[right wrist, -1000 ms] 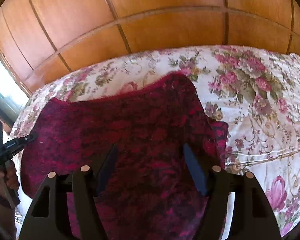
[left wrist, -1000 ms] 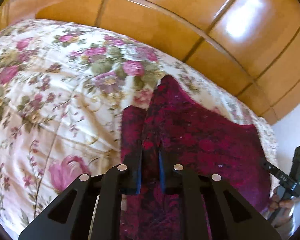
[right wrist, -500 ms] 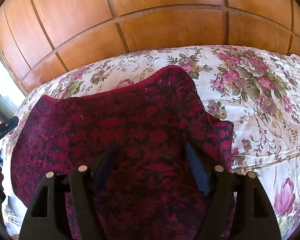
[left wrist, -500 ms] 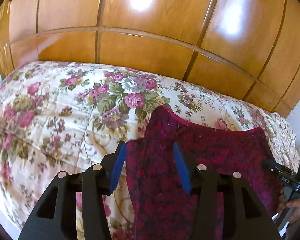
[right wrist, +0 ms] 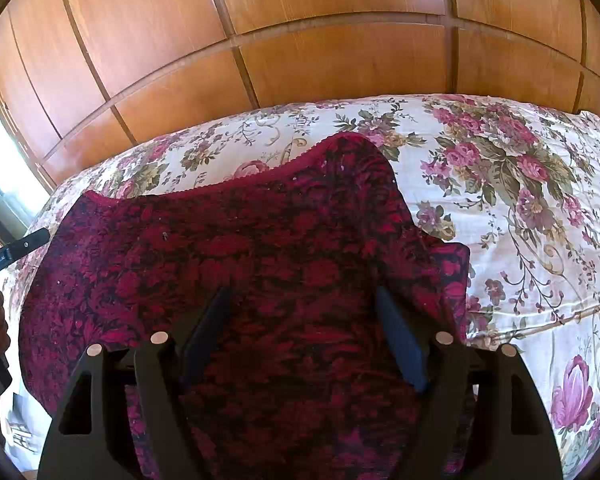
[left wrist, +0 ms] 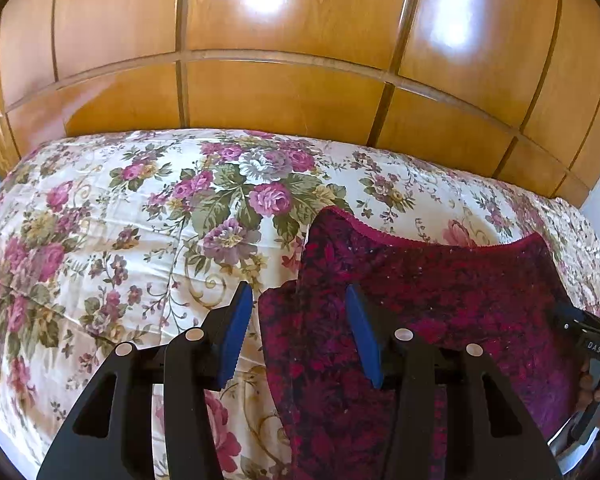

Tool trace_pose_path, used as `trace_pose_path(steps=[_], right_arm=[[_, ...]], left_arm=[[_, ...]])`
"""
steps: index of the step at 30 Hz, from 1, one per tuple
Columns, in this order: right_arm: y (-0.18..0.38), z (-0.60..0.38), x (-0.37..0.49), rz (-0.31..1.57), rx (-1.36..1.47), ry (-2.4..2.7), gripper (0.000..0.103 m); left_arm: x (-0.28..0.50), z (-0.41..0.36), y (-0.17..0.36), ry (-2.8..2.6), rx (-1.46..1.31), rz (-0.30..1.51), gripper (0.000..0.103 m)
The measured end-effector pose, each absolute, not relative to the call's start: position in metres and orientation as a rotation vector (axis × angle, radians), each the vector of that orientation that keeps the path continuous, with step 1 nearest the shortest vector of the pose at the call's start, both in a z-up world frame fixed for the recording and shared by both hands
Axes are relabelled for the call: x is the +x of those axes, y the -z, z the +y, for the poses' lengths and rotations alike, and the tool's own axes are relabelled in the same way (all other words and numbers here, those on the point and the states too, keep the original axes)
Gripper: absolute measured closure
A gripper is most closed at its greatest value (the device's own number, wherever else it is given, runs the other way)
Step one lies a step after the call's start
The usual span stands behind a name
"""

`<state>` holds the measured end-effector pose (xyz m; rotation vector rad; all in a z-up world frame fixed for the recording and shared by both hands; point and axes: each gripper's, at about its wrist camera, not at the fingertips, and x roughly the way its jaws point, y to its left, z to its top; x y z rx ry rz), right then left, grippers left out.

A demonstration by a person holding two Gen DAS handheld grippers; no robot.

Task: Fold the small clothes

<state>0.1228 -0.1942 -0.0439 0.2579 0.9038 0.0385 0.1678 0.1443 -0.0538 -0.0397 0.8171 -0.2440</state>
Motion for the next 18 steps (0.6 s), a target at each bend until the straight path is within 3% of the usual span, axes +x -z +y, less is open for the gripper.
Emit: trace_pose_path(steps=[12, 15, 16, 18], right_arm=[[0.044, -0.193, 0.123, 0.911, 0.258, -0.028, 0.026], [0.044, -0.193, 0.123, 0.912, 0.257, -0.029, 0.025], [0.044, -0.193, 0.123, 0.912, 0.258, -0.028, 0.025], [0.044, -0.193, 0.123, 0.915, 0.257, -0.027, 0.025]], left_arm=[[0.187, 0.139, 0.071, 0.296, -0.031, 0.883, 0.056], [0.198, 0.140, 0.081, 0.335, -0.078, 0.936, 0.071], [0.202, 0.141, 0.084, 0.352, -0.106, 0.950, 0.082], [0.208, 0.143, 0.086, 0.375, -0.144, 0.961, 0.090]])
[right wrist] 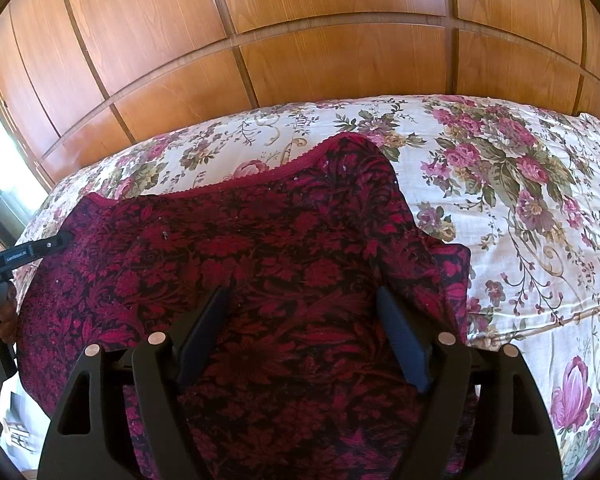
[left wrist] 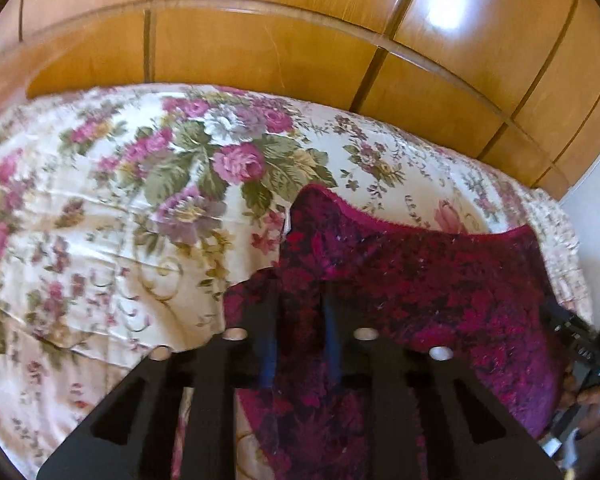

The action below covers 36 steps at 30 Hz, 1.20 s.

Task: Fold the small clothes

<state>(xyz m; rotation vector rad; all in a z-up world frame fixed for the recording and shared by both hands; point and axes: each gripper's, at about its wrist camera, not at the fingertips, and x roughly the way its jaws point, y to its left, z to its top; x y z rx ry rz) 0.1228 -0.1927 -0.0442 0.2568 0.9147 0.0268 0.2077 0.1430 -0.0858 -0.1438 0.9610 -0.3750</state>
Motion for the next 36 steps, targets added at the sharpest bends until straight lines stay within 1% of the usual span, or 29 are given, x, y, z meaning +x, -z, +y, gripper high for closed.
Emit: trace_pose_path(steps=[1, 4, 8, 14, 15, 16, 17, 18, 20, 23, 25, 29, 31, 33, 34, 35, 36], right_arm=[[0.044, -0.193, 0.123, 0.920, 0.256, -0.025, 0.025], [0.030, -0.197, 0.125, 0.935, 0.284, -0.032, 0.025], [0.007, -0.215, 0.128, 0.874, 0.315, 0.000, 0.029], [0.009, -0.237, 0.159, 0.894, 0.312, 0.098, 0.030], [0.013, -0.239, 0.165, 0.911, 0.315, 0.100, 0.033], [0.017, -0.242, 0.173, 0.934, 0.321, 0.082, 0.040], [0.020, -0.241, 0.176, 0.953, 0.327, 0.060, 0.066], [0.021, -0.238, 0.178, 0.973, 0.322, 0.042, 0.087], [0.012, -0.230, 0.174, 0.944, 0.272, 0.025, 0.091], [-0.004, -0.227, 0.169, 0.876, 0.253, 0.032, 0.092], [-0.004, -0.231, 0.175, 0.867, 0.244, 0.069, 0.093], [0.029, -0.237, 0.198, 0.959, 0.257, 0.137, 0.093], [0.045, -0.237, 0.203, 0.997, 0.255, 0.156, 0.093], [0.054, -0.237, 0.203, 1.009, 0.250, 0.166, 0.092], [0.055, -0.237, 0.203, 1.010, 0.246, 0.170, 0.091], [0.057, -0.236, 0.203, 1.014, 0.239, 0.172, 0.087], [0.058, -0.237, 0.203, 1.018, 0.238, 0.175, 0.085]], left_arm=[[0.209, 0.146, 0.084, 0.383, -0.176, 0.956, 0.092], [0.200, 0.157, 0.071, 0.399, -0.260, 0.894, 0.093], [0.195, 0.156, 0.078, 0.380, -0.232, 0.903, 0.093], [0.192, 0.156, 0.073, 0.387, -0.257, 0.883, 0.093], [0.191, 0.156, 0.070, 0.391, -0.252, 0.870, 0.093], [0.187, 0.155, 0.065, 0.393, -0.241, 0.851, 0.093], [0.185, 0.156, 0.062, 0.393, -0.236, 0.835, 0.093], [0.181, 0.157, 0.058, 0.392, -0.237, 0.817, 0.093], [0.169, 0.162, 0.047, 0.391, -0.246, 0.760, 0.093], [0.161, 0.168, 0.041, 0.364, -0.274, 0.726, 0.093], [0.170, 0.168, 0.048, 0.338, -0.281, 0.760, 0.093], [0.205, 0.159, 0.086, 0.239, -0.276, 0.930, 0.093], [0.209, 0.159, 0.097, 0.230, -0.295, 0.957, 0.092], [0.206, 0.161, 0.096, 0.225, -0.304, 0.947, 0.088], [0.205, 0.162, 0.095, 0.225, -0.301, 0.946, 0.088], [0.204, 0.163, 0.095, 0.226, -0.306, 0.944, 0.088], [0.201, 0.165, 0.093, 0.227, -0.315, 0.942, 0.084]])
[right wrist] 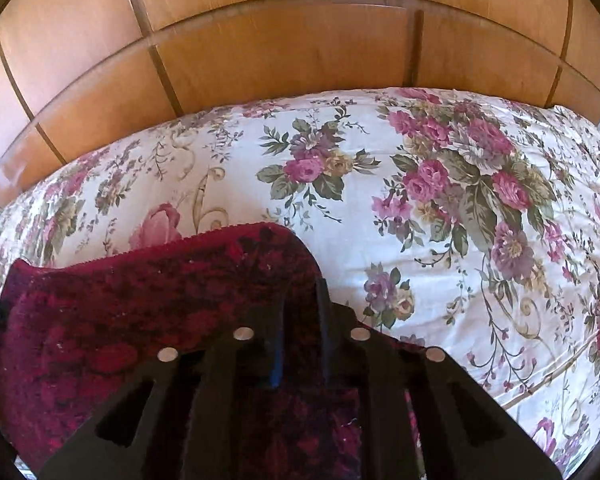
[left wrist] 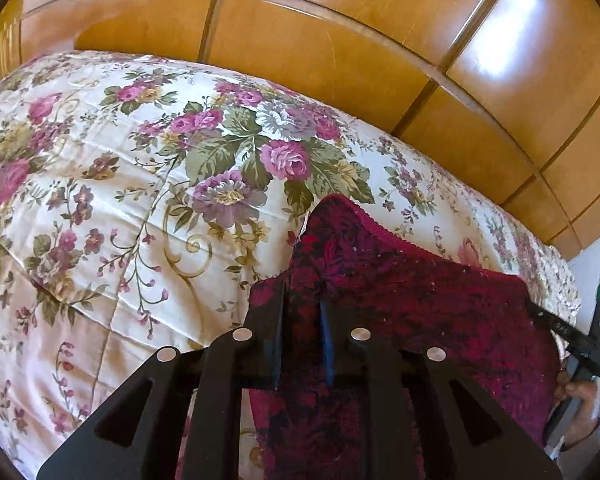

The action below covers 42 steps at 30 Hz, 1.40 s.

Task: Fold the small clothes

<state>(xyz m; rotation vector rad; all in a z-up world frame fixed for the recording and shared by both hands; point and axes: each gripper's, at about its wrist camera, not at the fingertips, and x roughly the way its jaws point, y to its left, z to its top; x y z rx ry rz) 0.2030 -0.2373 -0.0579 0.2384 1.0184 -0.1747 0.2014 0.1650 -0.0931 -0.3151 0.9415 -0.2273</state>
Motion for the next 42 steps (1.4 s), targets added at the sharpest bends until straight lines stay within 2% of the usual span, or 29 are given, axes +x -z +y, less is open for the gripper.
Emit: trace_pose_path(steps=[1, 2, 6, 11, 14, 18, 19, 21, 23, 25, 26, 28, 30, 35, 42], right_arm=[[0.059, -0.238, 0.203, 1.025, 0.245, 0.177, 0.078], [0.059, -0.240, 0.202, 1.029, 0.253, 0.181, 0.069], [0.054, -0.250, 0.192, 1.012, 0.327, 0.182, 0.052], [0.037, -0.252, 0.164, 0.966, 0.354, 0.157, 0.045], [0.028, -0.251, 0.142, 0.944, 0.364, 0.120, 0.046], [0.033, -0.251, 0.119, 0.952, 0.382, 0.108, 0.051], [0.036, -0.252, 0.115, 0.952, 0.389, 0.114, 0.050], [0.045, -0.261, 0.108, 0.955, 0.440, 0.134, 0.035], [0.048, -0.270, 0.100, 0.952, 0.520, 0.124, 0.032], [0.048, -0.277, 0.094, 0.950, 0.562, 0.100, 0.023], [0.050, -0.280, 0.090, 0.956, 0.586, 0.091, 0.015], [0.055, -0.286, 0.081, 0.962, 0.632, 0.058, 0.013], [0.061, -0.289, 0.071, 0.975, 0.679, 0.021, 0.007], [0.080, -0.296, 0.047, 0.992, 0.829, -0.082, 0.002], [0.084, -0.294, 0.033, 0.985, 0.853, -0.169, 0.002]], left_arm=[[0.197, 0.167, 0.090, 0.213, -0.318, 0.933, 0.078], [0.194, 0.169, 0.086, 0.200, -0.318, 0.921, 0.076], [0.174, 0.174, 0.064, 0.150, -0.301, 0.837, 0.075], [0.130, 0.168, 0.040, 0.152, -0.223, 0.729, 0.075], [0.105, 0.154, 0.038, 0.229, -0.173, 0.710, 0.075], [0.100, 0.137, 0.065, 0.230, -0.107, 0.790, 0.075], [0.105, 0.138, 0.077, 0.213, -0.114, 0.839, 0.075], [0.109, 0.144, 0.086, 0.208, -0.184, 0.861, 0.075], [0.107, 0.143, 0.080, 0.200, -0.172, 0.851, 0.075], [0.101, 0.138, 0.069, 0.197, -0.151, 0.826, 0.075], [0.098, 0.135, 0.065, 0.205, -0.144, 0.817, 0.072], [0.090, 0.128, 0.056, 0.209, -0.124, 0.787, 0.051], [0.085, 0.121, 0.051, 0.218, -0.108, 0.770, 0.051], [0.077, 0.092, 0.044, 0.275, -0.053, 0.765, 0.051], [0.074, 0.060, 0.049, 0.339, -0.011, 0.780, 0.051]])
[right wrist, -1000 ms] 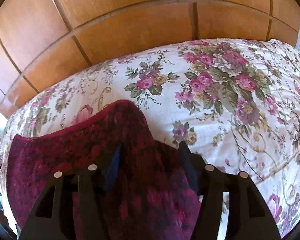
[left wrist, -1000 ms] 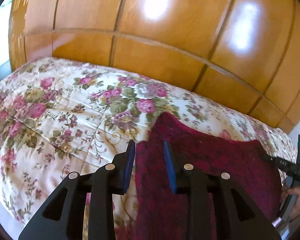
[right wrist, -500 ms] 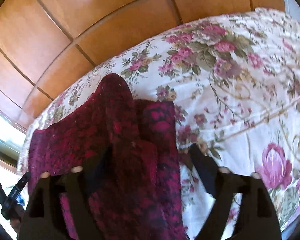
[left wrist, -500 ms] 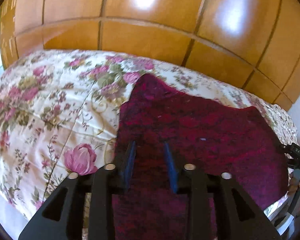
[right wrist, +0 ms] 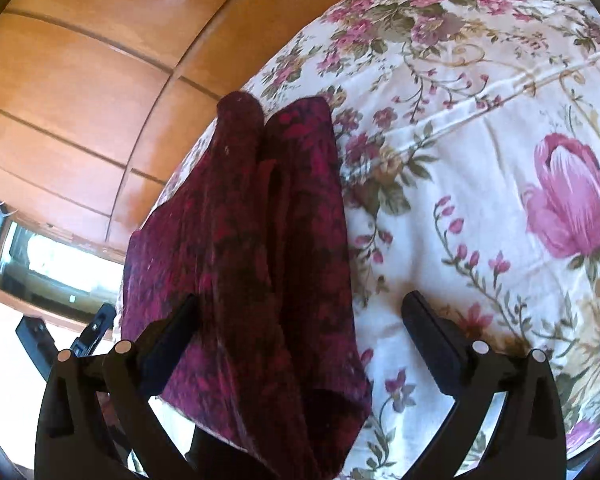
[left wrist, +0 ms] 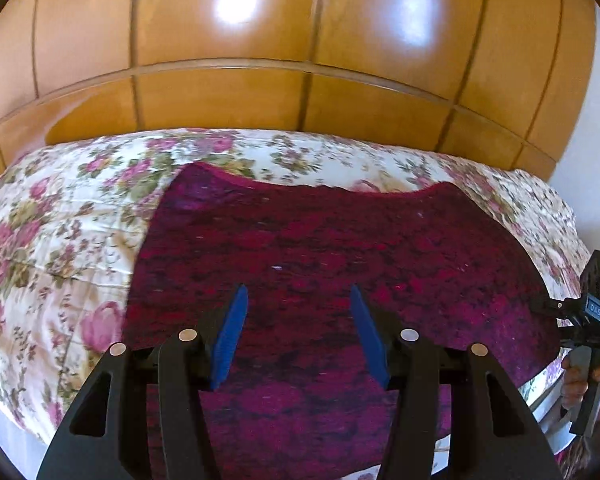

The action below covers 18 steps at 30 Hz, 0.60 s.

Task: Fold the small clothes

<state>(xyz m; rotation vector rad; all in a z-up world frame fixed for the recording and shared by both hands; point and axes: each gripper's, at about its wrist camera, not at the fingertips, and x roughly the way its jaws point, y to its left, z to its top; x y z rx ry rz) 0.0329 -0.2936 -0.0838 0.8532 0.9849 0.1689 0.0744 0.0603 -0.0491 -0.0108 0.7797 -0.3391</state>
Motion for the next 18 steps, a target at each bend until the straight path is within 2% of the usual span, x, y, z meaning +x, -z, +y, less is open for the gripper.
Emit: trace_pose_path(steps=[12, 13, 15, 18], right_arm=[[0.085, -0.284, 0.030, 0.962, 0.837, -0.192, 0.002], [0.084, -0.282, 0.031, 0.965, 0.828, -0.194, 0.004], [0.083, -0.278, 0.032, 0.976, 0.809, -0.207, 0.018], [0.083, -0.272, 0.031, 0.981, 0.813, -0.231, 0.023]], left_arm=[[0.081, 0.032, 0.068, 0.373, 0.049, 0.839, 0.051], [0.082, 0.032, 0.070, 0.372, 0.048, 0.843, 0.051], [0.083, 0.032, 0.073, 0.371, 0.041, 0.849, 0.051], [0.086, 0.033, 0.077, 0.372, 0.022, 0.858, 0.051]])
